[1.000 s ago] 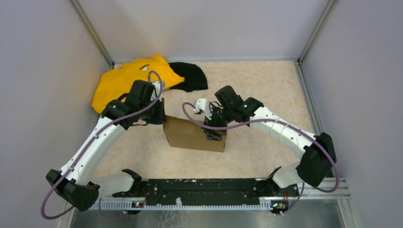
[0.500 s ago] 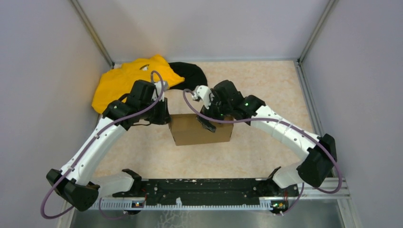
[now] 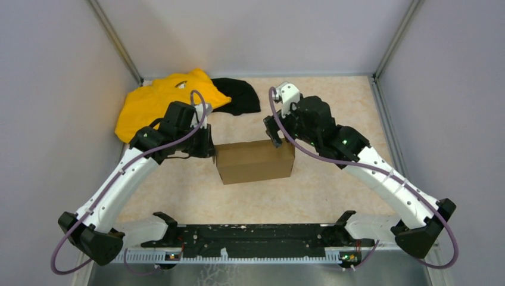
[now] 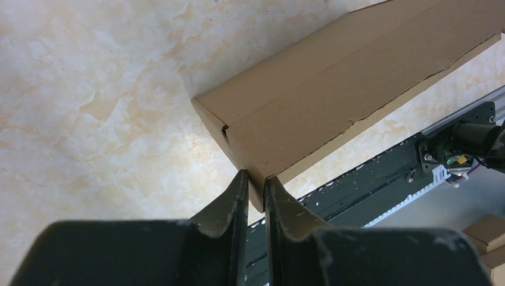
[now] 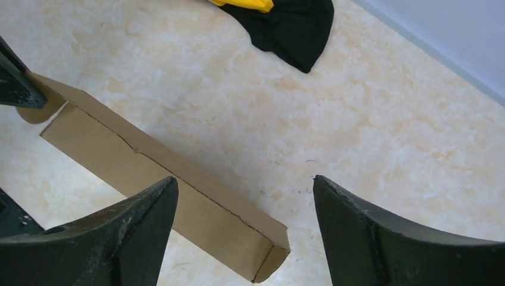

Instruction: Fold the paper box

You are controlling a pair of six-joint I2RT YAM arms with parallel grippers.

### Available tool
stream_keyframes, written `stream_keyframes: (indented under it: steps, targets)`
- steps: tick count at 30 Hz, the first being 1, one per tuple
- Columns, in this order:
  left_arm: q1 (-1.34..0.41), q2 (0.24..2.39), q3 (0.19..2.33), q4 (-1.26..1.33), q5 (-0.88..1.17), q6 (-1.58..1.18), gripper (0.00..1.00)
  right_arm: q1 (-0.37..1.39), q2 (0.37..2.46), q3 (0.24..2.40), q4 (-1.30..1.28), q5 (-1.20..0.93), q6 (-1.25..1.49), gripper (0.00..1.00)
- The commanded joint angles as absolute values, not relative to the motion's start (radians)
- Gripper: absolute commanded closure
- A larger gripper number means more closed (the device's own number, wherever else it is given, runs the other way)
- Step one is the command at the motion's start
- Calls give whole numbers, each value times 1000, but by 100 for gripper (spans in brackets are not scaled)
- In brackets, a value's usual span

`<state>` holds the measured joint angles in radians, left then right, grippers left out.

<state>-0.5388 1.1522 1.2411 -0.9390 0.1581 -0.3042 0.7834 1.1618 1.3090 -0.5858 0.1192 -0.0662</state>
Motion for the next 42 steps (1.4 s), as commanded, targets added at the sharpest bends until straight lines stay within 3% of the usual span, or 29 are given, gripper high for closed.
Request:
stream_keyframes:
  steps: [1,5,10,16,18,24,42]
  targets:
    - [-545,1133,1229,-904,175,-323,80,806,1145,1348,-630,140,65,23]
    - [-544,1137,1231,-900,169,-326,80,907,1159,1338,-639,166,144,35]
    - [-544,1147,1240,-905,168,-324,80,1084,1209,1321,-633,348,196,36]
    - [-544,1153,1244,-909,161,-324,79,1150,1254,1269,-597,445,282,40]
    - [-545,1157,1245,-910,157,-328,79,1166,1271,1247,-578,488,310,42]
    - [-545,1177,1265,-917,148,-346,80,1181,1320,1215,-532,581,380,63]
    - [-546,1214,1318,-933,158,-430,80,1183,1355,1165,-507,638,447,74]
